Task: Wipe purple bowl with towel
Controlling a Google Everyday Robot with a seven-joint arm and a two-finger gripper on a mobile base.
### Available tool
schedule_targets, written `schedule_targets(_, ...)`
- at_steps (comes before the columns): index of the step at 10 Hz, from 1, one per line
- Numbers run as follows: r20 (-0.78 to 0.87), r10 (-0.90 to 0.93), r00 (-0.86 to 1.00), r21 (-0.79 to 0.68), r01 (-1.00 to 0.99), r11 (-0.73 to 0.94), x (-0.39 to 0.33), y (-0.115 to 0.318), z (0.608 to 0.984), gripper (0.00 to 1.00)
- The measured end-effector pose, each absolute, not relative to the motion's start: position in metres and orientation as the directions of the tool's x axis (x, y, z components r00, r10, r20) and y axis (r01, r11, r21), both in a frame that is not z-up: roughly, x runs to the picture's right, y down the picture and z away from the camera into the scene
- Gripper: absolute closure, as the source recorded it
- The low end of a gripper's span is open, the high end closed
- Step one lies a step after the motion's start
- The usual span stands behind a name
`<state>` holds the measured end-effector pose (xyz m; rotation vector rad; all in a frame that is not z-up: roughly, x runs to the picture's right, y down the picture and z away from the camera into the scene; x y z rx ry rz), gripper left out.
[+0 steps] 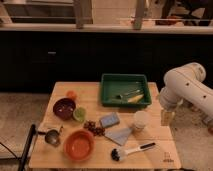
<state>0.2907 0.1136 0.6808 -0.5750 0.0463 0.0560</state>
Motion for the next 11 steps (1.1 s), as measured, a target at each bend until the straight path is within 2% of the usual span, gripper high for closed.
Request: schedule_targets(11,-0.059,0.040,0.997,-0.542,-0.066,0.838,0.2907,0.1136,0.6808,0.20)
